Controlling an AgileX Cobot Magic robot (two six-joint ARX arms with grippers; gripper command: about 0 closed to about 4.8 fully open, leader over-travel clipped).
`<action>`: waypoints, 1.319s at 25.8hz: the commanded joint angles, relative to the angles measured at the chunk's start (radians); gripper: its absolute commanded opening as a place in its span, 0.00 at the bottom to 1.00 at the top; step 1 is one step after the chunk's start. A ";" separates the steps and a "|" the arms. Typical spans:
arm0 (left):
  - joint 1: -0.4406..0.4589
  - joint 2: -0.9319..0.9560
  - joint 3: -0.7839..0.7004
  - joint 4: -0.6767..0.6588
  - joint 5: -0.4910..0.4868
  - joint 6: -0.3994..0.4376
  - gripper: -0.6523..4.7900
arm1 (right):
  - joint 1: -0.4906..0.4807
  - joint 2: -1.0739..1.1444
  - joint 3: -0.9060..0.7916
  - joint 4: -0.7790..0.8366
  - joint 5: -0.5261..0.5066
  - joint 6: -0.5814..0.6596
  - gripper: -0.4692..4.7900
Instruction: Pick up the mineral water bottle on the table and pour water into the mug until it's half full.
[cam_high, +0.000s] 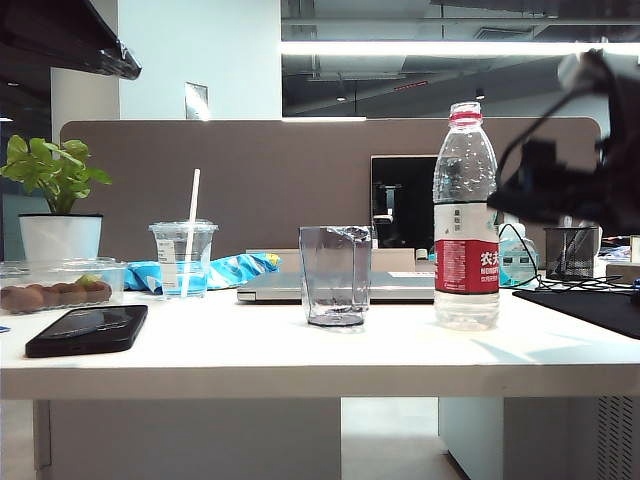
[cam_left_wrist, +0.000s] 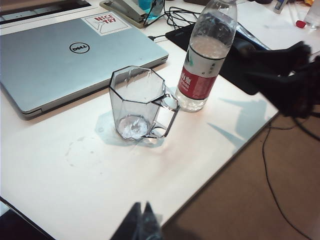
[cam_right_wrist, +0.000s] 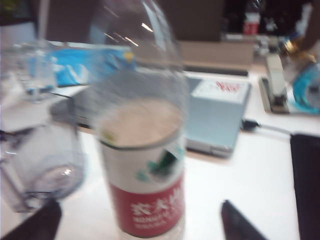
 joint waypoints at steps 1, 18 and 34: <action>-0.001 -0.002 0.004 0.007 -0.014 0.005 0.12 | 0.003 0.106 0.040 0.114 -0.002 0.011 0.93; -0.001 -0.002 0.004 -0.024 -0.028 0.004 0.12 | 0.015 0.410 0.322 0.141 -0.089 0.035 0.95; -0.001 -0.002 0.004 -0.024 -0.028 0.004 0.12 | 0.016 0.340 0.372 -0.045 -0.087 -0.163 0.55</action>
